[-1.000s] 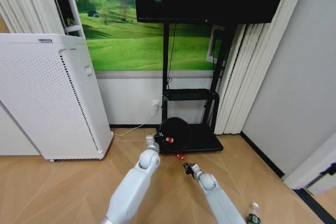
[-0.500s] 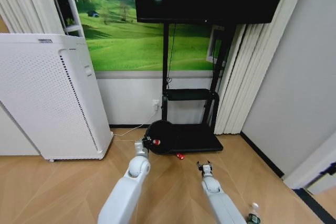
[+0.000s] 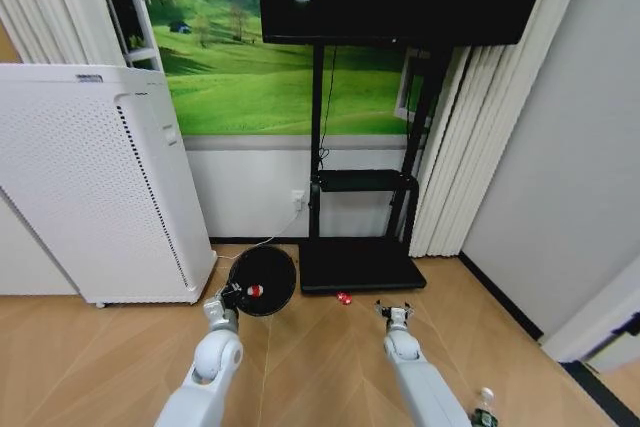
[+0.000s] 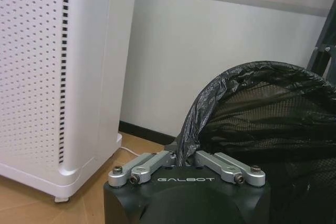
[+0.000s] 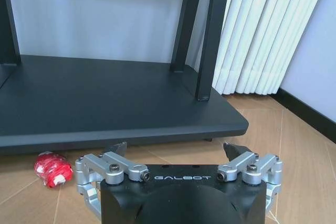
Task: Pick up the trash bin and place the garbage on the floor into it.
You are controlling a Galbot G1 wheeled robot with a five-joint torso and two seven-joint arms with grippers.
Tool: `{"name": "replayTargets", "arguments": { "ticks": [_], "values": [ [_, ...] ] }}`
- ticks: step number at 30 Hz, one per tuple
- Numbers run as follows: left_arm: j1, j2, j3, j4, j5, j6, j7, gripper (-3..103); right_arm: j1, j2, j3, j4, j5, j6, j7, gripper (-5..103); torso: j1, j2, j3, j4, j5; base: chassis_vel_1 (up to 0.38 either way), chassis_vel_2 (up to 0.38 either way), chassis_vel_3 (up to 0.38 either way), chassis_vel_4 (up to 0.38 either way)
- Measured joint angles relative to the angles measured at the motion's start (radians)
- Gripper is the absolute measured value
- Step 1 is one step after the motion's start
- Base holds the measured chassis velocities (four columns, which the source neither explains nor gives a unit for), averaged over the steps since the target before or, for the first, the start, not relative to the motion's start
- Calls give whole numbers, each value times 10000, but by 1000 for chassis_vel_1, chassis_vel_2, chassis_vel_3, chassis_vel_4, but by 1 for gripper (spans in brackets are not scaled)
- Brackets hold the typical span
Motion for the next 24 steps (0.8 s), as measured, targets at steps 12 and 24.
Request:
{"name": "replayTargets", "arguments": {
  "ticks": [12, 24],
  "values": [
    [1025, -154, -521, -320, 206, -228, 88, 3, 165, -120, 23, 158, -117, -169, -52, 100, 0, 0, 2, 2, -2, 0, 0, 0, 0],
    [76, -13, -866, 133, -16, -283, 48, 3, 110, -99, -10, 63, -204, -132, -104, 100, 0, 0, 1, 1, 1, -37, 24, 32, -30]
  ]
}}
